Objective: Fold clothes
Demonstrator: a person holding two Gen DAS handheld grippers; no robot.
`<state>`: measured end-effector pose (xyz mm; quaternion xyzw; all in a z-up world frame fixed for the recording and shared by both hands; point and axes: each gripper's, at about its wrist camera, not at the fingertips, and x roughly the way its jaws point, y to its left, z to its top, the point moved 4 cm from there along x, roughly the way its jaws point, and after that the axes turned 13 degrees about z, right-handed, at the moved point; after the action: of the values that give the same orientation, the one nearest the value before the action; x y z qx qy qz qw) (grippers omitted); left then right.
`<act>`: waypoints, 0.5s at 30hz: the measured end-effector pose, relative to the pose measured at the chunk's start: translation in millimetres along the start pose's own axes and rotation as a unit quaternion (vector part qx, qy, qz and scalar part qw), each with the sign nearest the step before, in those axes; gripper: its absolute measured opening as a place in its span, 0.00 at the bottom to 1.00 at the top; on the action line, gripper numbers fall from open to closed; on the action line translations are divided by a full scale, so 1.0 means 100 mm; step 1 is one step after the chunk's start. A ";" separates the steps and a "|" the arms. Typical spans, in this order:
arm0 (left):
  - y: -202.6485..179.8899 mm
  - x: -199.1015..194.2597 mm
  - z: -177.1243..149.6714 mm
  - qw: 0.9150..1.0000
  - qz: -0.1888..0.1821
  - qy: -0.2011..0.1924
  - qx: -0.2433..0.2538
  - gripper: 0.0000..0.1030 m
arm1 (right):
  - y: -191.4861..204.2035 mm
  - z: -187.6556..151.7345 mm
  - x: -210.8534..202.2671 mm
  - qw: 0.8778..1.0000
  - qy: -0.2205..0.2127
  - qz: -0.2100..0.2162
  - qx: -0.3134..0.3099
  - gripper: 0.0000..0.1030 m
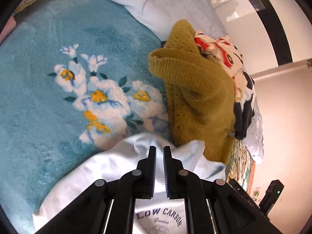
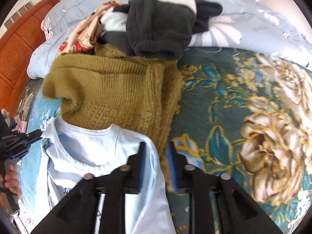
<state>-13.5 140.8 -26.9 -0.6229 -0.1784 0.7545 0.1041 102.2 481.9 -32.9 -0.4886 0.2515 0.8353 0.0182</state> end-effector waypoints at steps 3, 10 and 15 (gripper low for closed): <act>0.22 -0.32 -0.31 1.000 0.006 -0.025 0.018 0.23 | 0.05 -0.30 -0.34 0.999 -0.022 0.025 0.009 0.30; 0.69 -0.46 -1.12 0.995 0.058 -0.037 0.077 0.26 | 0.03 -1.16 -0.66 0.998 -0.022 0.036 0.041 0.31; 0.72 -0.24 -1.55 0.987 0.099 -0.019 0.127 0.30 | -0.03 -1.56 -0.74 0.992 -0.029 0.064 0.108 0.31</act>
<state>147.9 87.9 -58.9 -0.6049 -0.0210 0.7892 0.1039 267.1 432.2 -34.5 -0.4423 0.3707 0.8163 0.0245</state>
